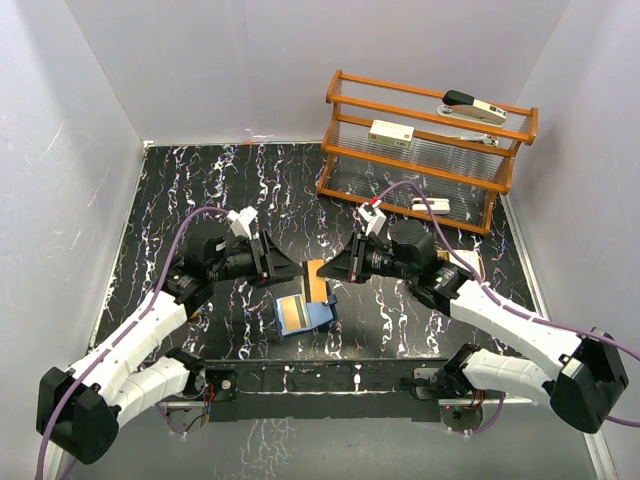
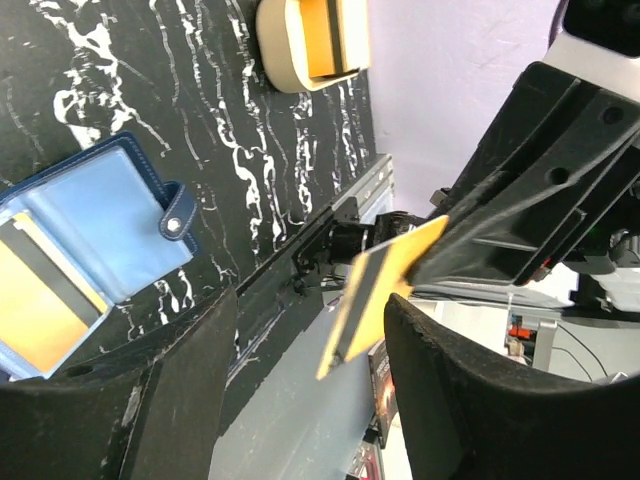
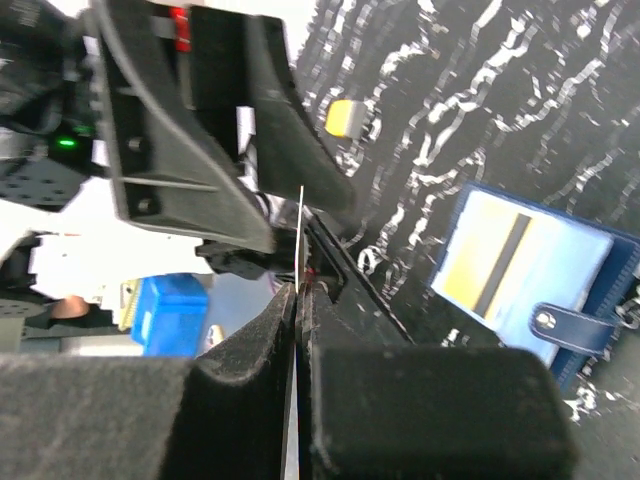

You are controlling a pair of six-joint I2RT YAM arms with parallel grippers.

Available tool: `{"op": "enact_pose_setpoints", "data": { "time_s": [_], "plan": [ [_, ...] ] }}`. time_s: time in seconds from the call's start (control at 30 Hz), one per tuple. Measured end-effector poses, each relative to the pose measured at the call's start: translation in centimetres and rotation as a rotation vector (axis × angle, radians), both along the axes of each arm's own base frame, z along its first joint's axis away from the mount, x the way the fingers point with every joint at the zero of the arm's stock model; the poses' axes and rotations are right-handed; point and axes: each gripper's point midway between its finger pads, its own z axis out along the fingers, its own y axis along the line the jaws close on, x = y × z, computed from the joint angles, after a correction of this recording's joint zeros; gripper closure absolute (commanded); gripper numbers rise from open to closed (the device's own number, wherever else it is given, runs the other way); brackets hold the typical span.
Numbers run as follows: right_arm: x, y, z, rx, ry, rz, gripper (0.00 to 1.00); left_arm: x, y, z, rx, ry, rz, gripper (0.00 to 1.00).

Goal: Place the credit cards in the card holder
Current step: Insert the credit card into the card holder.

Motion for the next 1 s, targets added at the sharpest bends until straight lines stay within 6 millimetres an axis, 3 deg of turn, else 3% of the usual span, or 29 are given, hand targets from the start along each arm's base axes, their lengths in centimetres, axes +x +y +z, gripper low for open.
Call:
{"op": "enact_pose_setpoints", "data": {
  "time_s": [0.17,0.33,0.43,0.63,0.87,1.0],
  "plan": [
    [-0.5,0.0,3.2,0.098,-0.05,0.008,1.0,-0.5,-0.6,1.3,-0.086,-0.008,-0.024,0.57],
    [-0.6,0.1,3.2,0.116,-0.029,0.006,1.0,-1.0,-1.1,3.1,-0.188,-0.028,-0.041,0.77],
    [-0.7,0.1,2.9,0.121,-0.017,0.005,1.0,-1.3,-1.3,3.9,-0.237,-0.032,-0.058,0.99],
    [-0.9,0.1,2.6,0.135,0.004,0.007,0.98,-1.6,-1.1,4.1,-0.257,-0.034,-0.063,1.0],
    [-0.9,0.2,1.1,0.104,0.039,0.008,0.71,-2.0,-0.9,3.7,-0.244,-0.064,-0.066,1.0],
    [-0.8,-0.2,-0.4,0.049,0.062,-0.015,0.56,-2.1,-0.6,2.2,-0.214,-0.054,-0.06,1.0]
  ]
}}
